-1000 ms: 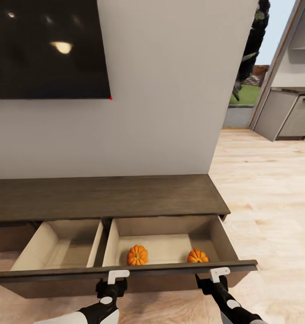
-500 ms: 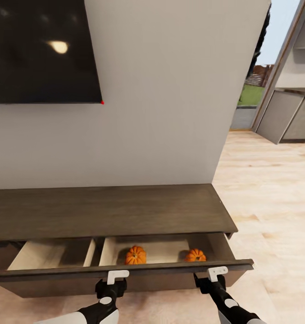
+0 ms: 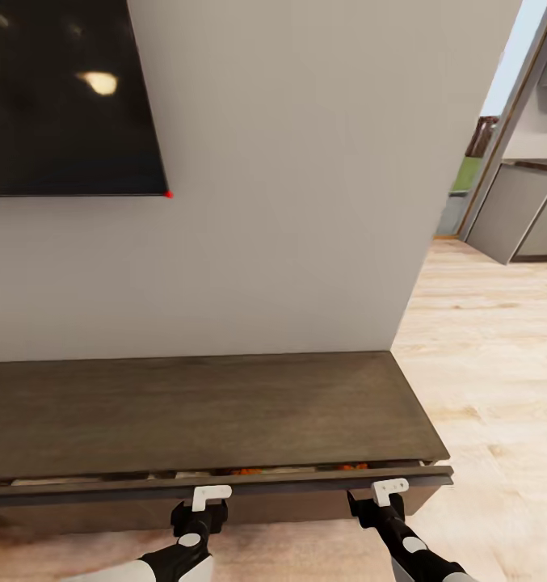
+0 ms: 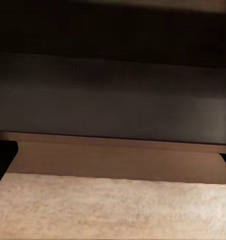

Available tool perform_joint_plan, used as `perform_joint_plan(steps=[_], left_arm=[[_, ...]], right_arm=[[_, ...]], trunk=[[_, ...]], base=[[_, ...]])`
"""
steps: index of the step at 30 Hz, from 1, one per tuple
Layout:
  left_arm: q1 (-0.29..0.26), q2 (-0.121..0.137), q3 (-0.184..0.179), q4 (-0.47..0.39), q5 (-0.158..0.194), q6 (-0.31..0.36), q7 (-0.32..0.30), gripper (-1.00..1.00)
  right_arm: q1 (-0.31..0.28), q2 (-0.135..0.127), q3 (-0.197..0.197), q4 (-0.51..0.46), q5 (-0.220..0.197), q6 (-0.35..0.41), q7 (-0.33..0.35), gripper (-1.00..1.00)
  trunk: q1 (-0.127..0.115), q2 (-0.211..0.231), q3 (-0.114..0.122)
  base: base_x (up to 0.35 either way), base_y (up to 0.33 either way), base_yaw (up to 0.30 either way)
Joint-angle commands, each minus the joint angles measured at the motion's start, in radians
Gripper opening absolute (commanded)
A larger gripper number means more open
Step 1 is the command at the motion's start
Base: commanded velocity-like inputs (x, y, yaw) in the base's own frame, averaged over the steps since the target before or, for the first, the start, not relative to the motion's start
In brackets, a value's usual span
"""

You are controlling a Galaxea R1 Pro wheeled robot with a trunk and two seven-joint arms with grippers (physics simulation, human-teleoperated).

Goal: Place each of the two pumpkins and all three candles from the living room inside a cabinet in the living room (use any cabinet), then make sure every cabinet is closed, and position the cauldron so it is next to a table in the living room.

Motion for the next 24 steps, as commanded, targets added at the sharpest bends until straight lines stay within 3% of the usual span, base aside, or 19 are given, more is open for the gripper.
perform_joint_plan(steps=[1, 12, 18, 24], left_arm=[[0.000, 0.000, 0.000, 0.000, 0.000, 0.000, 0.000, 1.00], [0.000, 0.000, 0.000, 0.000, 0.000, 0.000, 0.000, 1.00], [0.000, 0.001, -0.002, 0.000, 0.000, -0.003, -0.016, 1.00], [0.000, 0.002, -0.001, 0.000, 0.000, -0.003, -0.018, 1.00]], right_arm=[[0.000, 0.000, 0.000, -0.001, 0.000, 0.000, -0.001, 1.00], [0.000, 0.000, 0.000, -0.001, -0.002, -0.001, -0.001, 1.00], [0.000, 0.000, 0.000, -0.001, -0.002, -0.001, 0.000, 1.00], [0.000, 0.000, 0.000, -0.001, -0.002, 0.000, 0.000, 1.00]], trunk=[[0.000, 0.000, 0.000], [0.000, 0.000, 0.000], [0.000, 0.000, 0.000], [0.000, 0.000, 0.000]], base=[[0.328, 0.000, 0.000], [0.062, 0.000, 0.000], [0.208, 0.000, 0.000], [-0.033, -0.023, 0.000]])
